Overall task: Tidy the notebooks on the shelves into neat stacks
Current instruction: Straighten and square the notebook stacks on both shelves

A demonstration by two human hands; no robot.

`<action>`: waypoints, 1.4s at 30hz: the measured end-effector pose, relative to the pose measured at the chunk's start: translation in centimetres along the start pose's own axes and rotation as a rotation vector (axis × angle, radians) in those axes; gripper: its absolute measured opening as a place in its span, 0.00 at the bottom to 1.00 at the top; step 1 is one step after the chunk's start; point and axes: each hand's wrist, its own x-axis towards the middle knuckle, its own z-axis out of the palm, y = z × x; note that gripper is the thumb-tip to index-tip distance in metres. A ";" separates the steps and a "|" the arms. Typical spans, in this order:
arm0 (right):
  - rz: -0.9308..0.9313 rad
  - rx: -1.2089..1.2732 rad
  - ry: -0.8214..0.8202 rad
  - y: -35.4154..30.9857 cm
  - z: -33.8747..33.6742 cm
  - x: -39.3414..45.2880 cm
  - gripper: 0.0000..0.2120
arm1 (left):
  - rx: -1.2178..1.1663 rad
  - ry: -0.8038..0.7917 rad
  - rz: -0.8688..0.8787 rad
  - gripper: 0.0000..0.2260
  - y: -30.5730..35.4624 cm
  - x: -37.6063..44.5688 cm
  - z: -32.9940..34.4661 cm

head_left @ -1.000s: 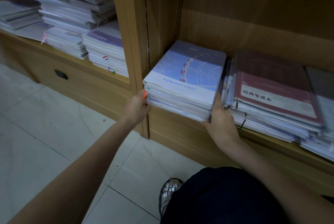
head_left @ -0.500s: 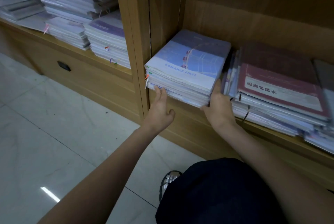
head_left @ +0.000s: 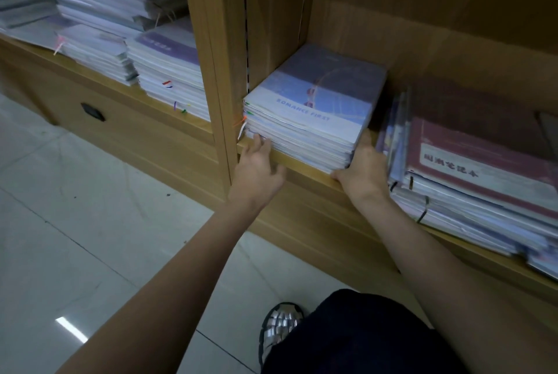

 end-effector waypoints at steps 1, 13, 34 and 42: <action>0.010 0.028 -0.015 0.0 -0.3 0.0 0.38 | 0.040 0.067 0.002 0.20 -0.1 -0.1 -0.2; -0.015 0.150 -0.115 -0.3 -1.6 0.1 0.51 | -0.208 -0.142 -0.169 0.38 1.8 -0.8 -0.3; -0.017 0.422 -0.215 1.9 -0.9 -0.4 0.24 | -0.351 -0.290 -0.129 0.36 3.6 0.0 -2.1; -0.023 0.570 -0.315 2.2 -2.0 -1.4 0.31 | -0.307 -0.286 -0.106 0.39 4.2 -0.6 -1.6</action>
